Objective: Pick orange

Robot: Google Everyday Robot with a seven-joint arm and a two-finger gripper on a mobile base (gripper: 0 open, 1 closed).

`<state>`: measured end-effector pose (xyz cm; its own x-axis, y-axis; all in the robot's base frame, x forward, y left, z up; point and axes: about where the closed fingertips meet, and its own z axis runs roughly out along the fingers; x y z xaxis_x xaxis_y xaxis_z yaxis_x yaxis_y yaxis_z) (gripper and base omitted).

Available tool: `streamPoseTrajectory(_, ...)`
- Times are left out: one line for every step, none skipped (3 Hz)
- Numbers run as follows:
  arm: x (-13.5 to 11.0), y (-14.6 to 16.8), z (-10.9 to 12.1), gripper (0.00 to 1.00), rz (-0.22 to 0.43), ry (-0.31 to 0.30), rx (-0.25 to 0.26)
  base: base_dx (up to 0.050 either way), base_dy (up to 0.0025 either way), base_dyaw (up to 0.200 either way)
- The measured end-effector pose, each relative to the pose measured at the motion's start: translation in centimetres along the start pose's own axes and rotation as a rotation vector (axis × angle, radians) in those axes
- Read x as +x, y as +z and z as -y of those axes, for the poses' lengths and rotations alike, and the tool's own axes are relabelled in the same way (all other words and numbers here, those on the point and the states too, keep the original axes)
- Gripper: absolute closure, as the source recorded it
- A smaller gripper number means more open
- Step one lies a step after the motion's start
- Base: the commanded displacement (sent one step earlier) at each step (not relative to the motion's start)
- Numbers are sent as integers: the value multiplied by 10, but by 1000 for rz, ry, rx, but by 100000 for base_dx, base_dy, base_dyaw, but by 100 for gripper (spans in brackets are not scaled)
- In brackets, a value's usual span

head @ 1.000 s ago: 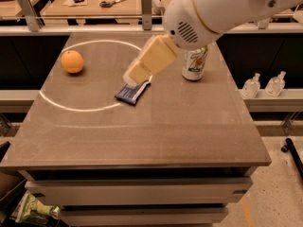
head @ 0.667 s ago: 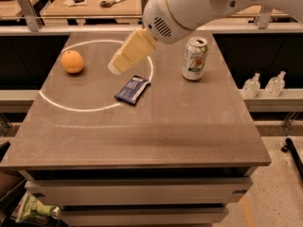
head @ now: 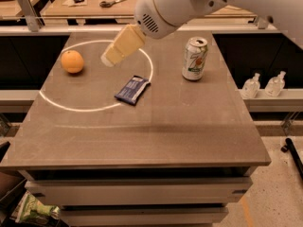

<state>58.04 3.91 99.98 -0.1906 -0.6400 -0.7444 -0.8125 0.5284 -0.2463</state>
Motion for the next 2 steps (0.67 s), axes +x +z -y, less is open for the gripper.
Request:
streamPoseTrajectory(-10, 32, 5, 0, 37, -1, -36, 0, 0, 0)
streamPoseTrajectory(-20, 77, 3, 0, 83, 1, -86, 0, 0, 0)
